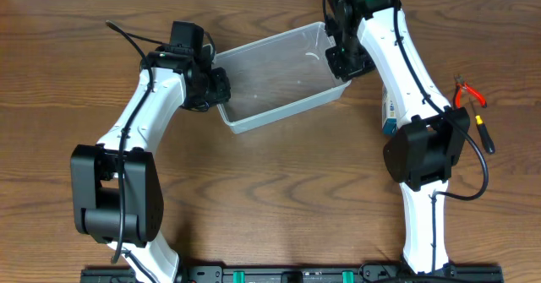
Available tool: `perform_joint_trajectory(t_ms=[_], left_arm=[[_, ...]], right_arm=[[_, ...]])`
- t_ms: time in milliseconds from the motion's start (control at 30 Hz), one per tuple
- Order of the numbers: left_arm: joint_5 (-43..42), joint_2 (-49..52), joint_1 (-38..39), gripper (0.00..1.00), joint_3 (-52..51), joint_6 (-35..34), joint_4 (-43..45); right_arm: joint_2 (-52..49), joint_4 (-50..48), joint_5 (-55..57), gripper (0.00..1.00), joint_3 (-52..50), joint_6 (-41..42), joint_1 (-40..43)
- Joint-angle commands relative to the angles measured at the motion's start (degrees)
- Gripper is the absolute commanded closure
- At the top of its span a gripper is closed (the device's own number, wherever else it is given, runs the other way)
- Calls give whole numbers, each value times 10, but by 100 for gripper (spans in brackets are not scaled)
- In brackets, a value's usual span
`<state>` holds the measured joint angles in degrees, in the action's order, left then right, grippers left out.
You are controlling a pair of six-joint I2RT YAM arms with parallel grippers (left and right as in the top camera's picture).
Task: Pack container
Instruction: 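Grip right wall with right gripper and slide container toward center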
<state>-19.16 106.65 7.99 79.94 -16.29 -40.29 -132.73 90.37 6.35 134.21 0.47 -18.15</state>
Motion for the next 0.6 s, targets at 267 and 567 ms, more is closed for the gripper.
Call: perform_joint_trajectory(t_ms=[267,567], left_arm=[[-3,7,1,74,-2,78,10],[-3,7,1,79,-2,125,23]], right_arm=[[8,0,27,44,6,27,20],[8,-39,26,34,6,17,48]])
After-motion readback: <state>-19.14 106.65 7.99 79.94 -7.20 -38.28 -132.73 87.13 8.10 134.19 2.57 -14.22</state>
